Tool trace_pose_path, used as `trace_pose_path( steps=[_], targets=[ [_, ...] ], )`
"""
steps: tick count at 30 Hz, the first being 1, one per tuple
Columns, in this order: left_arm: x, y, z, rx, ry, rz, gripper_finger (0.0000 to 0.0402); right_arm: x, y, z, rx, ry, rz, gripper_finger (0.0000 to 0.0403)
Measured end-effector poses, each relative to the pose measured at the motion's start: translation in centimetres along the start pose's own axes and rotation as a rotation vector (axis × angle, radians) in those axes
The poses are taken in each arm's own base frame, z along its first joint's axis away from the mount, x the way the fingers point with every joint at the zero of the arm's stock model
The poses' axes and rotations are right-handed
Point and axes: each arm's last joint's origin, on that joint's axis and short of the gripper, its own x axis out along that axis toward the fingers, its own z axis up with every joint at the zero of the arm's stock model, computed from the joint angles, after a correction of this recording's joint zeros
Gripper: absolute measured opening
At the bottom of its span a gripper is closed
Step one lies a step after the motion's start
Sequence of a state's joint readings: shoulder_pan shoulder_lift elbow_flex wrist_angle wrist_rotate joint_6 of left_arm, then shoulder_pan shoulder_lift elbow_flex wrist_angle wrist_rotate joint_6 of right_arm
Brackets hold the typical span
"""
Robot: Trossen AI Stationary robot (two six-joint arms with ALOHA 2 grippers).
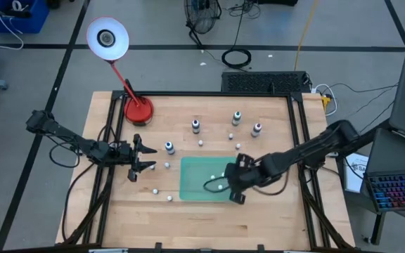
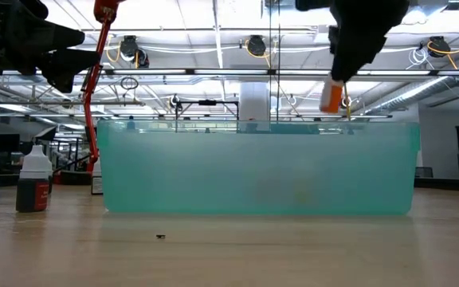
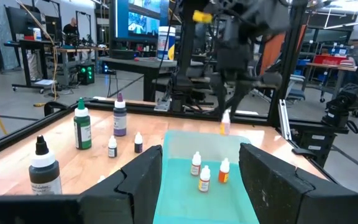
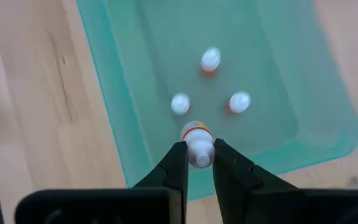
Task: Pick & Place food coloring
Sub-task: Put the small yellow food coloring bottle into the green bin
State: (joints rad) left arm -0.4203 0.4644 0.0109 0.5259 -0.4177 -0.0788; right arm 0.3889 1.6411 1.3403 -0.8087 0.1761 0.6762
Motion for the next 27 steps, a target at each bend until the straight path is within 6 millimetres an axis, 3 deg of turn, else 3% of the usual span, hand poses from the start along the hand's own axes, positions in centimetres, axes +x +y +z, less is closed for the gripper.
trace_pose_path(
  steps=[11,27],
  targets=[
    [0.0,0.0,0.0,0.0,0.0,0.0,0.0214,5.7,0.3,0.5,-0.062,0.167,-0.075,0.004],
    [0.0,0.0,0.0,0.0,0.0,0.0,0.0214,7.3,0.1,0.5,-0.075,0.2,-0.072,0.004]
  ],
)
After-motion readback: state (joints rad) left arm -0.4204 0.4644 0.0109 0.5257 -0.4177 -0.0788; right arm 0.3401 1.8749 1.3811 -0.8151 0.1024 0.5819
